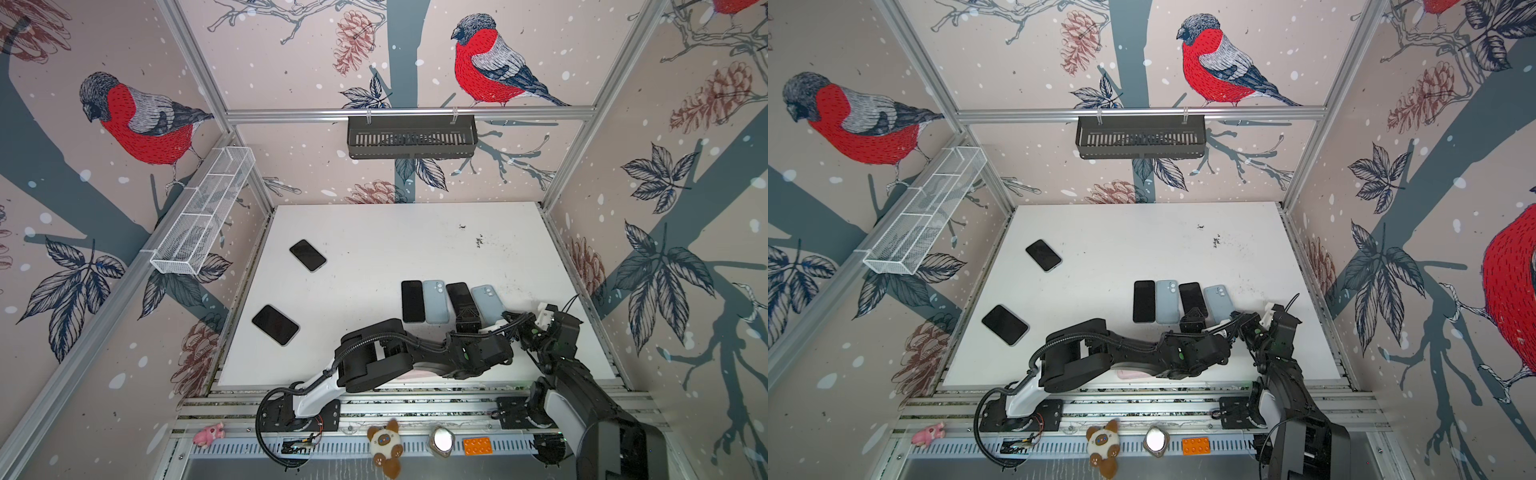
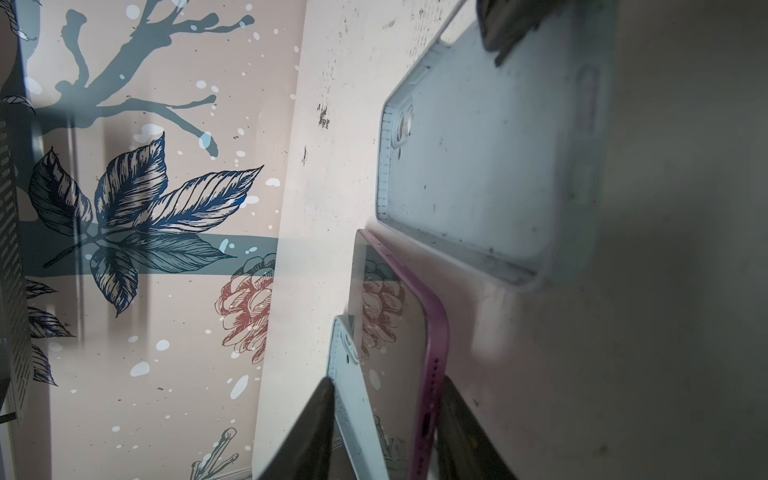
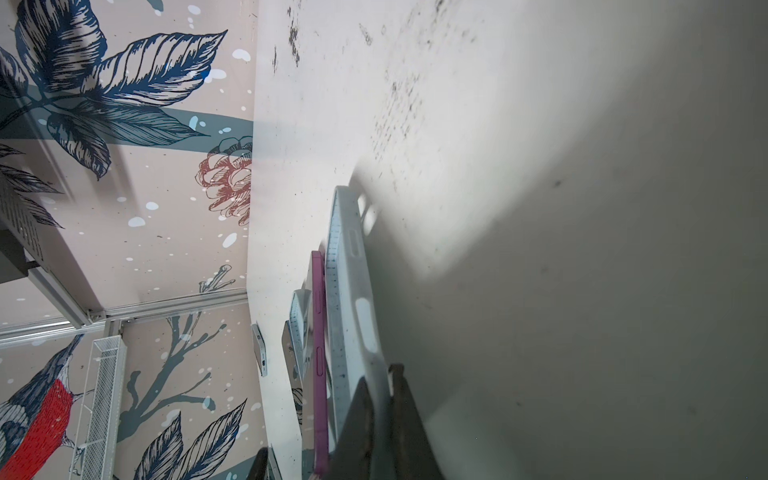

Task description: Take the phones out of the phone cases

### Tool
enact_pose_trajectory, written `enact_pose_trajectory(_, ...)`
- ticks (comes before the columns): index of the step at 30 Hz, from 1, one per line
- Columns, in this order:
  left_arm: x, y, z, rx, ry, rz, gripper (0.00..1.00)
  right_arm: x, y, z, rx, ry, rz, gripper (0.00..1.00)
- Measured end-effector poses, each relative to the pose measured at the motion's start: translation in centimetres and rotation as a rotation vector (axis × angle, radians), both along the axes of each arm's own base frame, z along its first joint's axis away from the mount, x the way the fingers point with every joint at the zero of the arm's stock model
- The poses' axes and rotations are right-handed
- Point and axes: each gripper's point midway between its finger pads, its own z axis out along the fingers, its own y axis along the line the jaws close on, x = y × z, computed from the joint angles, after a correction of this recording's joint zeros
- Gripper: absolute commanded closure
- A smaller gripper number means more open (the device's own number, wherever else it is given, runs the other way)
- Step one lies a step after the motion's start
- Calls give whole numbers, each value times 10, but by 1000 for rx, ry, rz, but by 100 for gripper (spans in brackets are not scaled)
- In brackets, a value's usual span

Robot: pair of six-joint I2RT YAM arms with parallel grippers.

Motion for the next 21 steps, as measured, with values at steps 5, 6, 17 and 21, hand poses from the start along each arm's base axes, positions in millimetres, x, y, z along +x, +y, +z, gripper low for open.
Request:
enact_pose_trajectory(5, 1, 0, 2, -13, -7, 5, 30, 2, -2, 1, -21, -7, 0, 100)
enact_pose_trajectory(6, 1, -1, 3, -14, -8, 5, 24, 3, -3, 2, -25, -9, -3, 100)
enact_pose_trajectory(17, -3, -4, 34, -113, -8, 15, 2, 6, -7, 2, -38, -4, -16, 100)
enact_pose_trajectory(21, -4, -3, 37, -129, -3, 21, 2, 6, -7, 1, -39, 1, -17, 100)
